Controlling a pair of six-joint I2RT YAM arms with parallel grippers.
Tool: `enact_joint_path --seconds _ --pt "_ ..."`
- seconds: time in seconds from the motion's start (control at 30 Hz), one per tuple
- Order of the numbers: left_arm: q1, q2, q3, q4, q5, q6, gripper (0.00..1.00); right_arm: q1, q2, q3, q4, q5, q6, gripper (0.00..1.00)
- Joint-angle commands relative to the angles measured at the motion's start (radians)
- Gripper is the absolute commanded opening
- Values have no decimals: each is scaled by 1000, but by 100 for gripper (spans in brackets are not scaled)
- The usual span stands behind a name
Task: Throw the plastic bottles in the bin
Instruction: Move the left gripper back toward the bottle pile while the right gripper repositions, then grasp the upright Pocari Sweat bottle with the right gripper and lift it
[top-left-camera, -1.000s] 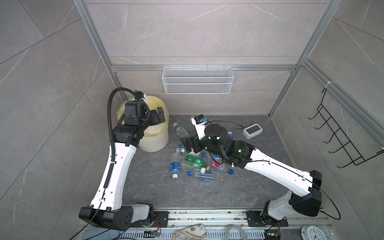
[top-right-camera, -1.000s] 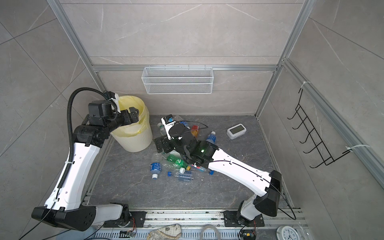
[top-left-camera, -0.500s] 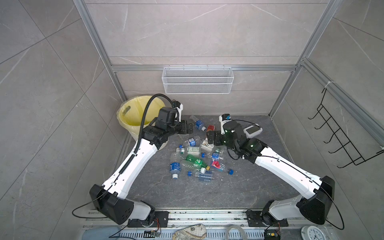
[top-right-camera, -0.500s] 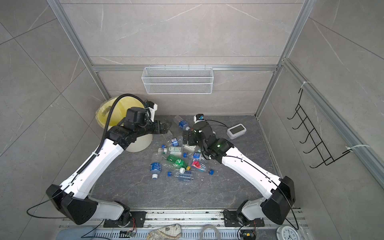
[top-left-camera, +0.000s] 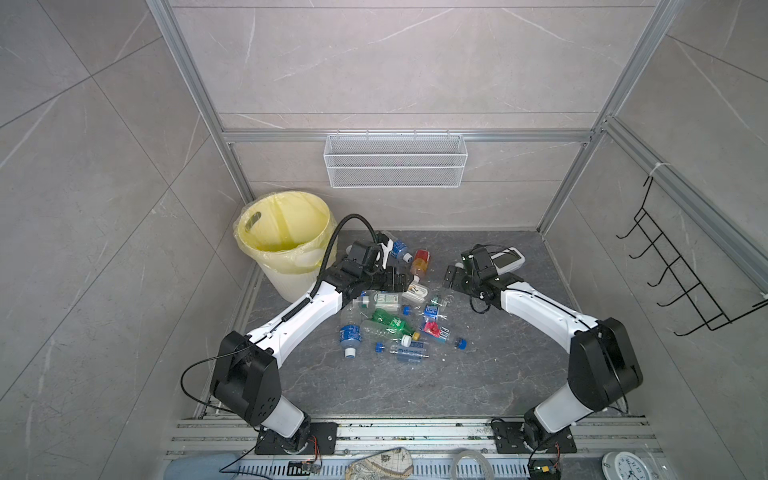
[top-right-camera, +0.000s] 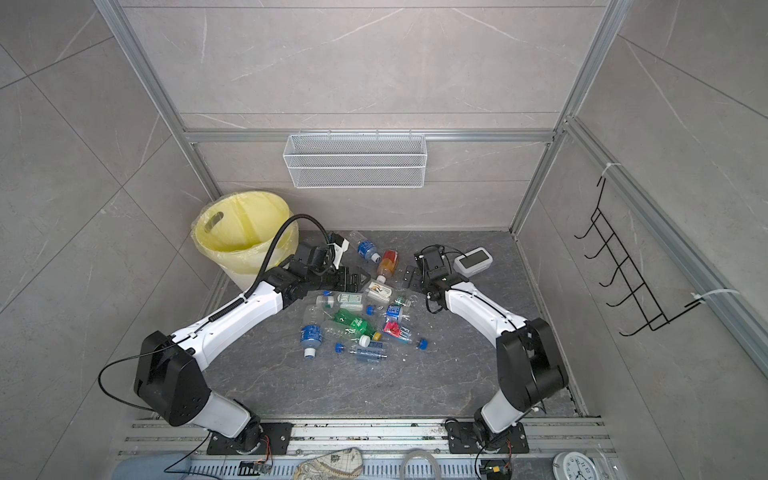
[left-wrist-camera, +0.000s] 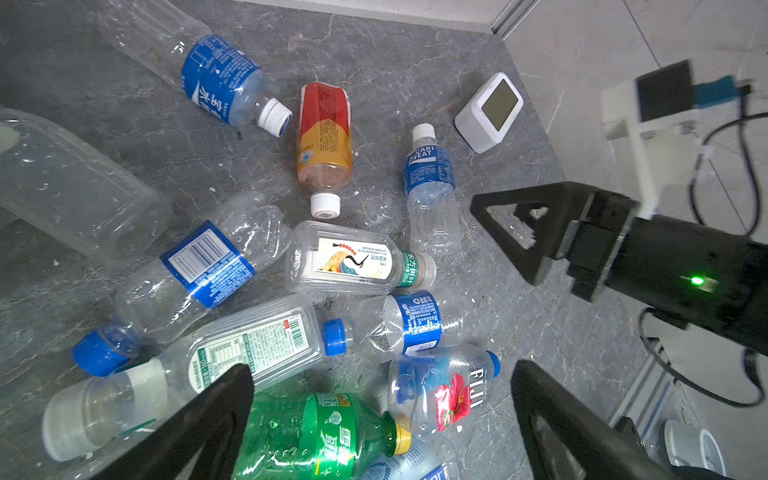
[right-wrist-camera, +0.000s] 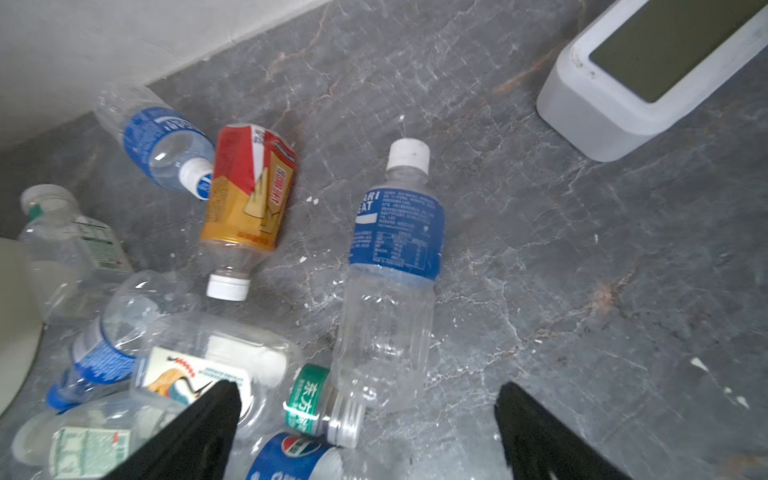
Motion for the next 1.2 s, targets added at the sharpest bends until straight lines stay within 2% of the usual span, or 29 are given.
enact_joint_path --seconds 0.0,0.2,0.3,0.5,0.93,1.17 --pt "-25 16 22 53 44 -18 100 -11 49 -4 44 -26 23 99" --pt "-36 45 27 51 54 -29 100 -20 98 -20 93 -49 16 99" --pt "-36 63 33 46 59 -29 100 -21 119 -20 124 -82 3 95" --pt "-37 81 33 45 57 -22 100 -22 157 -15 134 -92 0 90" --pt "-35 85 55 14 51 3 100 -23 209 -7 117 -80 9 87" --pt "-36 75 55 9 46 9 100 -23 230 -1 121 -95 8 75"
